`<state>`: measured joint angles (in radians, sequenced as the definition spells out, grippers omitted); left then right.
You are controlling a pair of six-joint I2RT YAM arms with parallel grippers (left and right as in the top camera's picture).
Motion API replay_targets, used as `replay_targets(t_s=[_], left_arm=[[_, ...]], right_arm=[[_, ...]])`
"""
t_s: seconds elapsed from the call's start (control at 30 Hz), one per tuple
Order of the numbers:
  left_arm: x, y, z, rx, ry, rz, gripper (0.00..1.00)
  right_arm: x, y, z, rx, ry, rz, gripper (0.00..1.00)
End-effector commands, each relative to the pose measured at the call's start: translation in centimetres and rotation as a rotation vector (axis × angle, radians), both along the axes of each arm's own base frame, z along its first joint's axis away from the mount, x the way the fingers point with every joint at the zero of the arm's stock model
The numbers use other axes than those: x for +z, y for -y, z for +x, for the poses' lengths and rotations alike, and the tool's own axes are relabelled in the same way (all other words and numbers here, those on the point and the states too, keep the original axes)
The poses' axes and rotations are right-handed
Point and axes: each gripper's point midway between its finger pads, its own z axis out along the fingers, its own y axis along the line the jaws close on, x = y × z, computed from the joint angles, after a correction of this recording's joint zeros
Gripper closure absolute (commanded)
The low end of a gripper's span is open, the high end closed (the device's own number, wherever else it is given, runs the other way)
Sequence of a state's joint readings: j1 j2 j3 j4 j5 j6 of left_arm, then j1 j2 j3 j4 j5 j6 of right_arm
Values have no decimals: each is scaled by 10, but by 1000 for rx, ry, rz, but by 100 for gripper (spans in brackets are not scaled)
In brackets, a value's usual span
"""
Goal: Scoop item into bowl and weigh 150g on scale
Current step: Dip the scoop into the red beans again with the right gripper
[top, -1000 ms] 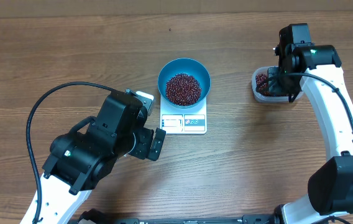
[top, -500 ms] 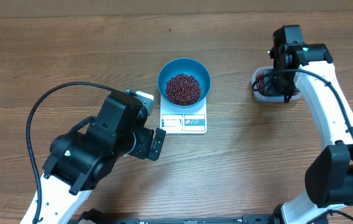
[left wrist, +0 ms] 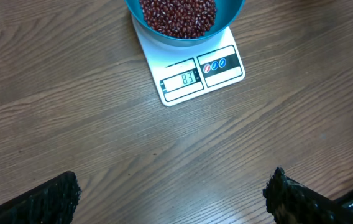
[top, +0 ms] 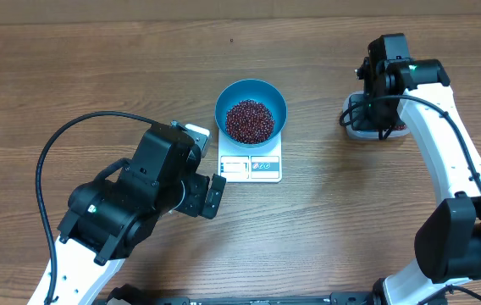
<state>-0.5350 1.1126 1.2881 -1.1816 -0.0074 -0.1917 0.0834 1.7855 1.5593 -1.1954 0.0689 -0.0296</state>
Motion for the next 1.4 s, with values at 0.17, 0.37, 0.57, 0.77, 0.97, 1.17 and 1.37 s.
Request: replay_targets(t_s=[0.17, 0.37, 0.57, 0.77, 0.97, 1.17, 1.37], left_arm=[[12, 0, 2, 16, 29, -27, 1], [12, 0, 2, 16, 29, -27, 1], [12, 0, 2, 17, 29, -26, 1], [12, 0, 2, 16, 29, -27, 1], [12, 0, 2, 17, 29, -26, 1], [12, 0, 2, 16, 29, -27, 1], [12, 0, 2, 16, 29, -27, 1]], right_arm=[[1, -23, -1, 56, -4, 117, 96], [8, -33, 3, 68, 12, 171, 96], [13, -36, 4, 49, 14, 280, 96], [23, -35, 5, 8, 16, 465, 96], [28, -23, 3, -37, 15, 535, 96], [27, -13, 3, -66, 14, 535, 96], [27, 8, 2, -122, 18, 536, 96]])
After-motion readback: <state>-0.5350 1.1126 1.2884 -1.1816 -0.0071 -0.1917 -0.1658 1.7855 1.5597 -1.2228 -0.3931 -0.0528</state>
